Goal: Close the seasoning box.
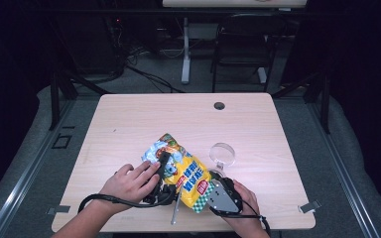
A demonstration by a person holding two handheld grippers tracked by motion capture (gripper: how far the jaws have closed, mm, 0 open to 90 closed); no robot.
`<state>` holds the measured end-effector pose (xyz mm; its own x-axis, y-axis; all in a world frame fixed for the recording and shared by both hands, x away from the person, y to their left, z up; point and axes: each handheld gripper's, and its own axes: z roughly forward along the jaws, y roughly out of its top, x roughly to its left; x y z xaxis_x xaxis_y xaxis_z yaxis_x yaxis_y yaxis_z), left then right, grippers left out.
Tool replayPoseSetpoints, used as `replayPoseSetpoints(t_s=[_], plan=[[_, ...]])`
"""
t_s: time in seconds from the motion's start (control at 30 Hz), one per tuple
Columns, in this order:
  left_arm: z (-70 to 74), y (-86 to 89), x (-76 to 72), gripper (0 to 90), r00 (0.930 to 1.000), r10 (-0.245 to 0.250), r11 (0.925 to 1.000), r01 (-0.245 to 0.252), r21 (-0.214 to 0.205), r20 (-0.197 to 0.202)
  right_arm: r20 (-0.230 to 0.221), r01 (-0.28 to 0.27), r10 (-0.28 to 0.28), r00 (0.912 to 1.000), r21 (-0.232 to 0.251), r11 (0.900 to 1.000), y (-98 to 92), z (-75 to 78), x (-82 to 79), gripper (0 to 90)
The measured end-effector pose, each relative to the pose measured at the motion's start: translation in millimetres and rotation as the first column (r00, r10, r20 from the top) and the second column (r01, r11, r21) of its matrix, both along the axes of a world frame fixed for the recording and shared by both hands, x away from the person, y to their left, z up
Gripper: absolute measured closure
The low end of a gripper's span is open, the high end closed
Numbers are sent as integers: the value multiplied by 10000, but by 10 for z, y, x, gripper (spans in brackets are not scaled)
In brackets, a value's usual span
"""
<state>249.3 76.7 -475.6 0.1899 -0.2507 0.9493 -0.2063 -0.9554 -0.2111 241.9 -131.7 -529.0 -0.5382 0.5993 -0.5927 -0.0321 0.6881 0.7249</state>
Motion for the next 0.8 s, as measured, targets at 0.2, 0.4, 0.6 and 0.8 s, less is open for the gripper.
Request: replayPoseSetpoints(t_s=[0.2, 0.4, 0.6, 0.8], plan=[[18, -16, -24, 680, 9999, 24, 9997, -28, 256, 143, -32, -3, 3, 10000, 33, 10000, -3, 2, -3, 703], [52, -34, -37, 691, 9998, -35, 9992, 27, 395, 203, -56, 23, -22, 10000, 144, 9999, -12, 11, -4, 704], [68, -48, -37, 705, 9997, -111, 9985, 100, 534, 196, -139, 31, -28, 9999, 212, 9998, -15, 13, -5, 705], [90, -62, -48, 713, 9994, -191, 9973, 170, 715, 289, -127, 38, -36, 9999, 216, 9998, -12, 3, -3, 706]])
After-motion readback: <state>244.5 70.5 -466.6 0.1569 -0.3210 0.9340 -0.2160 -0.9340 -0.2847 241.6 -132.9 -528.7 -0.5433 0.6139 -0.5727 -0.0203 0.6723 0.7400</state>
